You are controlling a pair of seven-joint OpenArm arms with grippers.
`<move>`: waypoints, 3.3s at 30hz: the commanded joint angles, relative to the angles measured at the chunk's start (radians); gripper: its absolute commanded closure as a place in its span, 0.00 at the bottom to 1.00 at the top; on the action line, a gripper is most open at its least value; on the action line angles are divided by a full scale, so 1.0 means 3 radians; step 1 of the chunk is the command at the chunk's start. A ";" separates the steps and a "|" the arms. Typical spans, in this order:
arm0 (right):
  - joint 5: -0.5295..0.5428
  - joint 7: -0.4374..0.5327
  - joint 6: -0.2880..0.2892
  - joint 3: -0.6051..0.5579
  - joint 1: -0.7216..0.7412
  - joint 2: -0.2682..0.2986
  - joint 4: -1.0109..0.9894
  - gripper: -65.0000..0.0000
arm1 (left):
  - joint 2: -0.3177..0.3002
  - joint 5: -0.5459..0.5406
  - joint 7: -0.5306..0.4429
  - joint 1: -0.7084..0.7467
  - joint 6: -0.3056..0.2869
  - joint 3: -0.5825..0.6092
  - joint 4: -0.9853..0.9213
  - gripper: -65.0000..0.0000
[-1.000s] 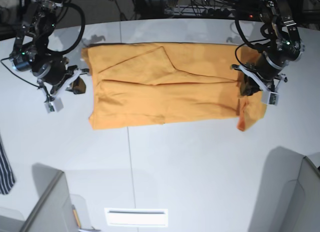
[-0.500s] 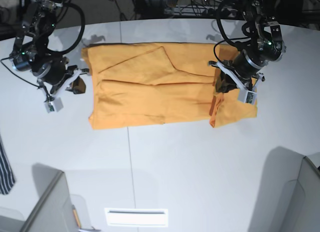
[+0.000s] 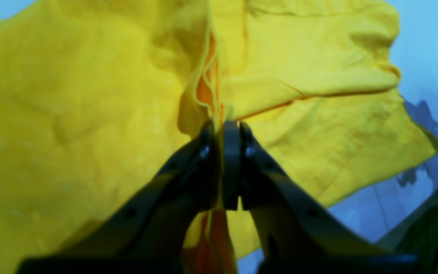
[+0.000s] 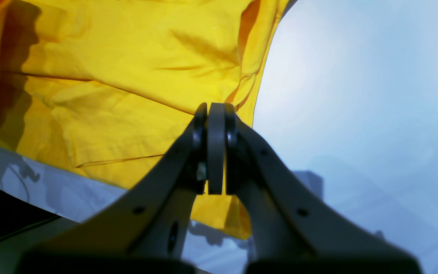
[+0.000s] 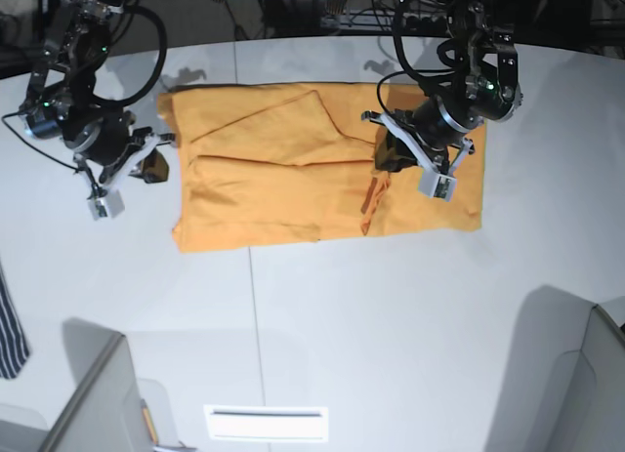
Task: Fold the T-shirt properly
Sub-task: 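Lay the folded end onto the strip middle and press with the left gripper, then release the shirt with the left gripper and raise it away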
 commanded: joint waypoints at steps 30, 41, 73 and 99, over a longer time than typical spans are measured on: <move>0.0044 0.0042 -0.0010 0.0010 0.0059 -0.0032 0.0052 1.00 | 0.0090 -0.0049 -0.0046 -0.0138 0.0017 0.0048 0.0042 1.00; 0.0039 0.0042 -0.0010 0.0020 0.0059 -0.0032 0.0052 1.00 | 0.0074 -0.0049 0.0174 -0.0159 0.0022 0.0146 0.0053 1.00; 0.0044 0.0042 -0.0010 0.0015 0.0044 -0.0032 0.0052 1.00 | 0.0182 -0.0059 0.0174 -0.0266 0.0022 0.0453 -0.0070 0.14; 0.0049 -0.0142 0.0343 0.0025 0.0648 -0.0027 -0.1293 0.36 | -0.0074 -0.0049 0.0159 0.0337 -0.0893 -0.2683 0.0012 1.00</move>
